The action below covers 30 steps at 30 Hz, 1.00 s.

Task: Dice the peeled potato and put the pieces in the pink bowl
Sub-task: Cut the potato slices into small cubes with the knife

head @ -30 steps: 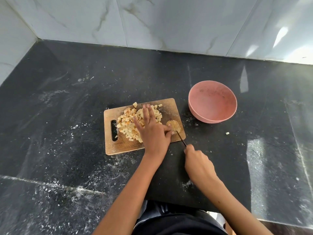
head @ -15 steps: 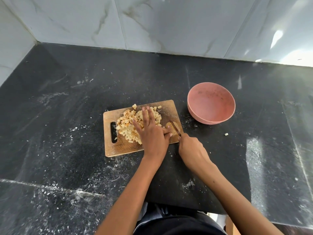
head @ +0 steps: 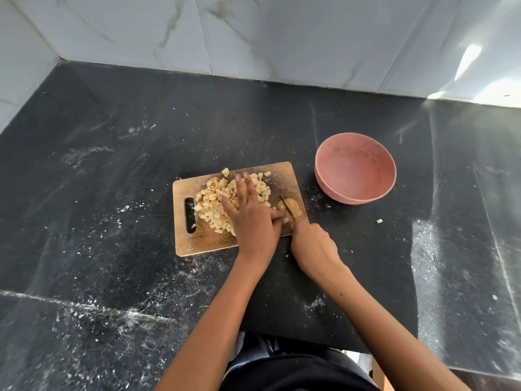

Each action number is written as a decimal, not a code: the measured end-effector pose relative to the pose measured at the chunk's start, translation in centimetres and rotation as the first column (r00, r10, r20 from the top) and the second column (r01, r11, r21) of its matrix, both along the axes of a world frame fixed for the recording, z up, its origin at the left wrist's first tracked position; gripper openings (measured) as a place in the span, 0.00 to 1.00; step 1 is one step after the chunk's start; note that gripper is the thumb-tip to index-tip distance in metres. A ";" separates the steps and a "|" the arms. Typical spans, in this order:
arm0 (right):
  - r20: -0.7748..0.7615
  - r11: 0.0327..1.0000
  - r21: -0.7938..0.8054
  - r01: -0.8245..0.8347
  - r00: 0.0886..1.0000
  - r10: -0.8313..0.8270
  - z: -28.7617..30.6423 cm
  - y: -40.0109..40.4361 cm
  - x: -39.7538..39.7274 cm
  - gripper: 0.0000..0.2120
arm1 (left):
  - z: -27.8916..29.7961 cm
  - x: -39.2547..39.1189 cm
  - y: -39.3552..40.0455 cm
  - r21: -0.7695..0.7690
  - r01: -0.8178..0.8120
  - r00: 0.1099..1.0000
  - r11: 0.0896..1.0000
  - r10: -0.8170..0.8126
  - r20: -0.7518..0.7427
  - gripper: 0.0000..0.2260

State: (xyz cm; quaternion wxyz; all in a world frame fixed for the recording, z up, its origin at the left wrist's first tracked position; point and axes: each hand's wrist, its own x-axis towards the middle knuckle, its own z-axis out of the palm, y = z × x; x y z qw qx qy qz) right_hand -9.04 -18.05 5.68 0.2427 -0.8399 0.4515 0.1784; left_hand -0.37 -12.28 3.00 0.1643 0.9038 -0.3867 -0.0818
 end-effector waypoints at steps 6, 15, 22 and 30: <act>-0.068 1.000 -0.007 -0.010 0.998 0.010 -0.1 1.5 -2.9 0.13 | -0.2 0.2 -0.1 -0.014 -0.007 1.000 1.000 0.007 -0.001 0.08; 0.024 0.999 0.050 0.006 1.000 -0.007 1.7 2.0 -6.1 0.11 | -0.2 0.2 0.3 -0.061 -0.016 1.000 0.998 0.016 0.001 0.06; 0.068 0.999 0.023 0.036 0.997 -0.037 1.5 0.6 -2.4 0.12 | 0.3 -0.1 0.3 -0.056 -0.044 0.998 0.997 0.041 -0.055 0.06; 0.003 1.000 -0.003 0.029 1.000 -0.029 0.7 0.5 -0.2 0.12 | 0.3 -0.1 0.1 -0.062 -0.066 0.994 0.996 0.060 -0.089 0.04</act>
